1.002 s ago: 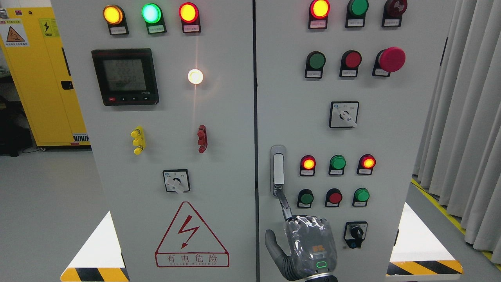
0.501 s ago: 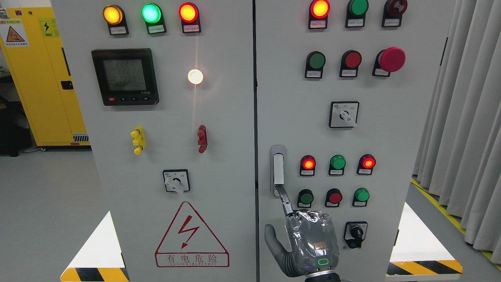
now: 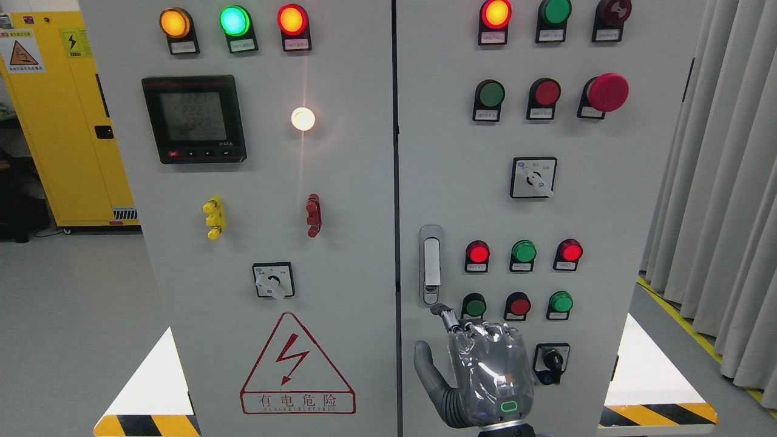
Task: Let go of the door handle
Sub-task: 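Open the right hand and lower it off the handle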
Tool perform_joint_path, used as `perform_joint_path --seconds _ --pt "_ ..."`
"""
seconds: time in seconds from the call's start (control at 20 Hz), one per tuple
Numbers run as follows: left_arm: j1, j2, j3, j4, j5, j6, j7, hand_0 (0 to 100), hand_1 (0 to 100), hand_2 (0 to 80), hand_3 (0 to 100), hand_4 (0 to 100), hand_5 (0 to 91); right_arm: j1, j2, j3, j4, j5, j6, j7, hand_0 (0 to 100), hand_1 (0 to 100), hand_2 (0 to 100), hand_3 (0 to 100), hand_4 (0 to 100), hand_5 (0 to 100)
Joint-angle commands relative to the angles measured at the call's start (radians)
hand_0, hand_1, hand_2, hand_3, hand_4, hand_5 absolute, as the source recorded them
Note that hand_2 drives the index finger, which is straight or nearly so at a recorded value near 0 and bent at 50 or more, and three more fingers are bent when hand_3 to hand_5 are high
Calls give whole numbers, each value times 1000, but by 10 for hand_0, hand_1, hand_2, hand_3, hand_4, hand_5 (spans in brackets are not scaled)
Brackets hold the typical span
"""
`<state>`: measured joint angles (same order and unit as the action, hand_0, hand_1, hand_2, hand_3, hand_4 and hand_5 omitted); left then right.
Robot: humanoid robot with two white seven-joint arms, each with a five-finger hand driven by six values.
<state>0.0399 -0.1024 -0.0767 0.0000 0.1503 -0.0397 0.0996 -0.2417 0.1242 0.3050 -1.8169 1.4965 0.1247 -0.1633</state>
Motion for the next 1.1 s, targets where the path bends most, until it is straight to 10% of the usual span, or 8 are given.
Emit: perform_joint_path --seconds 0.0,0.35,1.05 --pt "0 0 0 -15 0 0 0 120 556 0 0 0 0 50 2 -6 -84 -5 -5 8 821 335 876 1000 1000 1000" --pt "0 0 0 -15 0 0 0 120 556 0 0 0 0 73 0 -7 -107 -58 -17 54 246 253 976 1000 1000 1000" --pt "0 0 0 -15 0 0 0 120 556 0 0 0 0 -24 -8 -1 -96 19 -10 122 224 199 1000 1000 1000 1000"
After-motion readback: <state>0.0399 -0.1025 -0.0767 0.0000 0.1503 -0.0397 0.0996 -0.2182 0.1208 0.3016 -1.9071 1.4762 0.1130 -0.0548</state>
